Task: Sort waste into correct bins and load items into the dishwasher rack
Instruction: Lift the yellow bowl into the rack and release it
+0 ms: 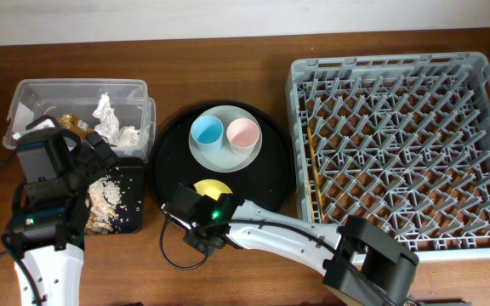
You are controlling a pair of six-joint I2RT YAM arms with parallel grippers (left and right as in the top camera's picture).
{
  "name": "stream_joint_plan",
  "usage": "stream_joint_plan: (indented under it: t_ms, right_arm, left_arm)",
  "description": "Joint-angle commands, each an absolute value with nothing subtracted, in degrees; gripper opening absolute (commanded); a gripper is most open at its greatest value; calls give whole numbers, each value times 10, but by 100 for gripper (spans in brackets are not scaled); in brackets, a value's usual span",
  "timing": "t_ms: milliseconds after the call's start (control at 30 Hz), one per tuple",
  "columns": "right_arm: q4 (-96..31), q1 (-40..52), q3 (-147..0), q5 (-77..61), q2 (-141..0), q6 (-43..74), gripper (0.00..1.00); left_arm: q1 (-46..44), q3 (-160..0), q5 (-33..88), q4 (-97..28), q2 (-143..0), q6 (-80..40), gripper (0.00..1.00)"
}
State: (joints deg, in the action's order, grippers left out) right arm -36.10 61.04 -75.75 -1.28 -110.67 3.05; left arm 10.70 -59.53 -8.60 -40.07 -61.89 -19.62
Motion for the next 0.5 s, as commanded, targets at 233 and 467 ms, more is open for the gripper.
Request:
stream_joint_plan:
  t_ms: [233,467]
  right_arm:
    - [-370,615,-786,-10,-1086,34,4]
    - [-440,577,-881,-126,-915,35,4]
  left_arm:
    - [109,-602,-88,-400,-618,-203,99]
    - [109,-602,-88,-400,-618,-203,99]
